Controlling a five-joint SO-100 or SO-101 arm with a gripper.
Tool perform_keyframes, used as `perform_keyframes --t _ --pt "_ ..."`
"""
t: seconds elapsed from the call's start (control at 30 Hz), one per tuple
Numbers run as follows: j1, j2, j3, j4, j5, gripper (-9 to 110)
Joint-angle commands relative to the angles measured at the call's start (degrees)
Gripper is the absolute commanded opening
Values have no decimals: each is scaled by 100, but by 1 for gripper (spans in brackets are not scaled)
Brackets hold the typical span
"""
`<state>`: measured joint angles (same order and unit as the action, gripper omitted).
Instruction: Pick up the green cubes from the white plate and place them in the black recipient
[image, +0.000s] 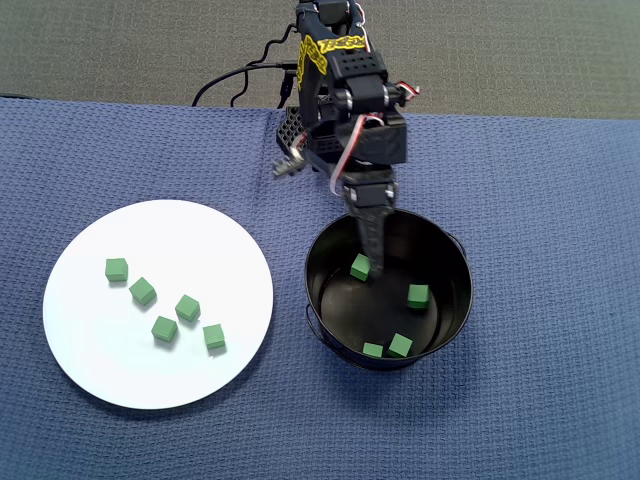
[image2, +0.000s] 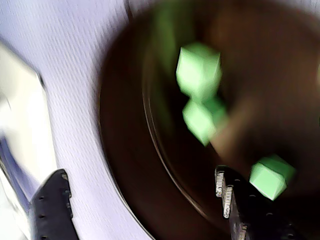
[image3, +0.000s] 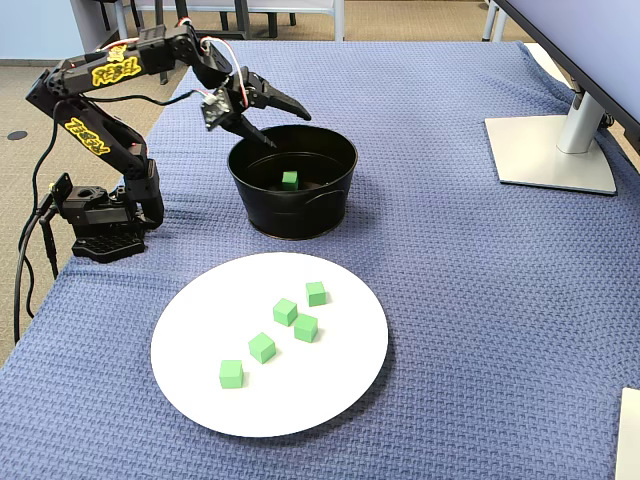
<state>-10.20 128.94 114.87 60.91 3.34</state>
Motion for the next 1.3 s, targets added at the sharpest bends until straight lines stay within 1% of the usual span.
perform_keyframes --t 0.0,0.13,0.27,0.37,0.43,0.5,0.57,0.6,0.77,0.9,1.03,1.13,1.27 --pt "1274 360 -844 782 -105 22" --pt "2733 158 -914 800 -483 18" --pt "3814 -712 -729 158 -870 18" --pt "4351 -1740 -729 -562 -1081 19" --pt "4623 -2408 -958 -826 -914 19" --pt "4843 -2988 -1292 -826 -422 18" --pt "4992 -3472 -1459 -817 123 17" --pt "5019 -3647 -1503 -809 229 17" --pt "5045 -4271 -1854 -791 255 17" --pt "4957 -4430 -1951 -773 281 17" --pt "4755 -4825 -2382 -466 53 17" --pt "4649 -5229 -2953 -141 -360 18" --pt "4623 -5520 -3217 -299 -844 19"
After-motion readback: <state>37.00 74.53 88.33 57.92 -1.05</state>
